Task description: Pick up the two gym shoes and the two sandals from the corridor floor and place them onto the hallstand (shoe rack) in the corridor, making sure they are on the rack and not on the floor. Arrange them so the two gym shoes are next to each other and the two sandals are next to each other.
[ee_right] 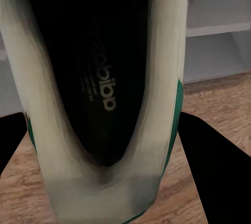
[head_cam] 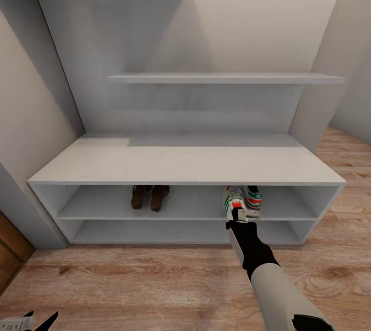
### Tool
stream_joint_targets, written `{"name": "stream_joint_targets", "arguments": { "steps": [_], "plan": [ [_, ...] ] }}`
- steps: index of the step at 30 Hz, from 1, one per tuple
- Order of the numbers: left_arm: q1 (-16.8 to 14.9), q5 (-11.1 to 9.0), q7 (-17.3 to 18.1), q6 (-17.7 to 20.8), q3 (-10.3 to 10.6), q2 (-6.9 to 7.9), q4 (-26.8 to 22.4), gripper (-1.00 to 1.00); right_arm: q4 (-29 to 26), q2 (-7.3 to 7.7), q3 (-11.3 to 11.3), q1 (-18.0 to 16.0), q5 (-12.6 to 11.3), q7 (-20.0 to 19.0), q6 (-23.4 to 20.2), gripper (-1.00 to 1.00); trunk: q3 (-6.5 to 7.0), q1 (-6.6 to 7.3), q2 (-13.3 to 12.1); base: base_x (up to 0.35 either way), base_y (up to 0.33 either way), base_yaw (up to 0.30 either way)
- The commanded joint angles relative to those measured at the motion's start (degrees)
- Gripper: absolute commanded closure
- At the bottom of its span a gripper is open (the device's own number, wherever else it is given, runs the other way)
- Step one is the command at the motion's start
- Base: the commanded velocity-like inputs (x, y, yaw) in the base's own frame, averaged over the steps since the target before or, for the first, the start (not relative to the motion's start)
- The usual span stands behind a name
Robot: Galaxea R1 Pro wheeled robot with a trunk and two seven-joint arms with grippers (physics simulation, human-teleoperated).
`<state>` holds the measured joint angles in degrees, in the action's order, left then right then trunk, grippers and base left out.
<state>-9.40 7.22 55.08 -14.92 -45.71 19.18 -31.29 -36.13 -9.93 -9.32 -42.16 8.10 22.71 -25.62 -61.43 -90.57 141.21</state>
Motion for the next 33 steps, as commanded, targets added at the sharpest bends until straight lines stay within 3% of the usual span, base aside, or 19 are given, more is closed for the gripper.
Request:
{"name": "stream_joint_targets", "arguments": {
  "steps": [1,9,33],
  "plan": [
    [-0.1,0.6,0.3,-0.3,-0.4,-0.04,0.0,-1.00,-0.1,-0.07,-0.3,0.0,0.6,-0.1,-0.4,1.00,-0.05,0.00,0.0,0.173,0.000,0.000],
    [-0.1,0.6,0.3,-0.3,-0.4,-0.03,-0.1,-1.00,-0.1,-0.07,-0.2,0.0,0.5,-0.1,-0.4,1.00,-0.05,0.00,0.0,0.170,0.000,0.000],
    [0.0,0.6,0.3,-0.3,-0.3,-0.02,-0.1,-1.00,-0.2,-0.07,0.0,0.0,0.5,-0.2,-0.4,1.00,-0.49,-0.22,0.4,0.005,0.000,-0.044]
  ]
}}
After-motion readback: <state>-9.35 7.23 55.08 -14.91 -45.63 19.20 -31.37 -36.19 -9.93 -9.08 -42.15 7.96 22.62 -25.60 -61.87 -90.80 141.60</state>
